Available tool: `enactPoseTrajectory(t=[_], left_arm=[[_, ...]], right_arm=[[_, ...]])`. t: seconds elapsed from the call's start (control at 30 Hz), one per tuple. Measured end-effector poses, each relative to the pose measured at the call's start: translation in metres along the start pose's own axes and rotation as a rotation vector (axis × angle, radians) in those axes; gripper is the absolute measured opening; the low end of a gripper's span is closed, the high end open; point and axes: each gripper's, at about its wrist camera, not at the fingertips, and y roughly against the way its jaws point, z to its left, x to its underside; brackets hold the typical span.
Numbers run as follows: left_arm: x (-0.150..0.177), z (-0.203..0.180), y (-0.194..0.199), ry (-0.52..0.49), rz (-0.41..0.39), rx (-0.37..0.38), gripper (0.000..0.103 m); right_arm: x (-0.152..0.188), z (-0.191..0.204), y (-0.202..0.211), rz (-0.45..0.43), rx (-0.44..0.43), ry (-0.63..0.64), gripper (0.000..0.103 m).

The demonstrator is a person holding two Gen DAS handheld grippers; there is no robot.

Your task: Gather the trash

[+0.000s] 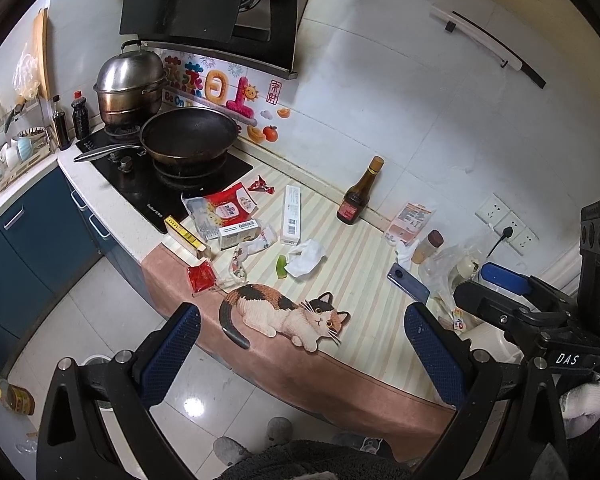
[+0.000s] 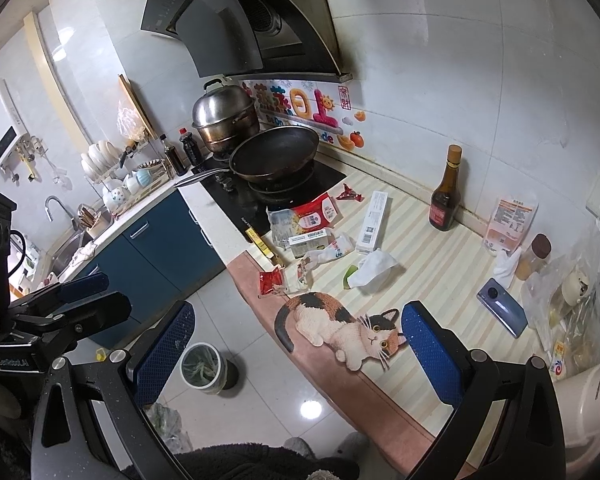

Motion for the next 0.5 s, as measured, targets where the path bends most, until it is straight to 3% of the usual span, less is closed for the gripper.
enactPoseTrajectory(t=[0.5], left_arm=[[-0.0023,-0.0100,-0.0015,-0.009,-0.002,-0.001,0.103]], right_arm=[[0.0012,-0.0001,0.0000,-0.001,0.003,-0.003,0.103]])
